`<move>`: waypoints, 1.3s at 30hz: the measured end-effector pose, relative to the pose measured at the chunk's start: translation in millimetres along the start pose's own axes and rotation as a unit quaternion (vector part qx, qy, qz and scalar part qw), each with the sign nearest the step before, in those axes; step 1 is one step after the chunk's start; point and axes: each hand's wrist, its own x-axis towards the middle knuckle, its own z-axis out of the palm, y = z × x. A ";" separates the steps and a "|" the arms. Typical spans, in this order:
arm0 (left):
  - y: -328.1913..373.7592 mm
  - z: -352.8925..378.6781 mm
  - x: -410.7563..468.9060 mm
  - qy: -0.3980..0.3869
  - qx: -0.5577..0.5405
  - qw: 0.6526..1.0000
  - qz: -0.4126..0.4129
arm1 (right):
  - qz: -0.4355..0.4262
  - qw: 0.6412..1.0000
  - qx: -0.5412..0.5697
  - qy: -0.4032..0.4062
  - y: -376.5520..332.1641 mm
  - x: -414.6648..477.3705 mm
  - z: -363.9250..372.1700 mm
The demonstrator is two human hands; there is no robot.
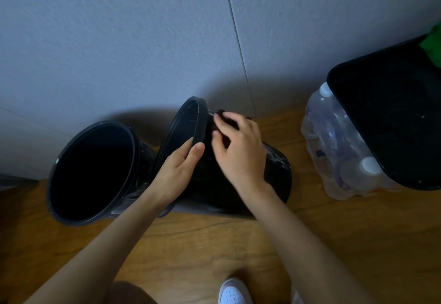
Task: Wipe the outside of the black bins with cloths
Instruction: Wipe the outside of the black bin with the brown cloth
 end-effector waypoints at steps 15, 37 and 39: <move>-1.5 1.8 -0.1 0.006 0.003 1.000 -0.001 | 0.160 0.985 -0.022 -0.056 63.9 -35.4 -22.9; 3.5 1.8 -11.6 -0.019 -0.047 0.998 -0.027 | 0.369 0.918 0.004 -0.143 141.8 -25.3 -26.7; 4.0 -0.7 -12.3 -0.030 -0.067 0.996 -0.042 | 0.373 0.918 0.031 -0.133 141.6 -29.2 -30.2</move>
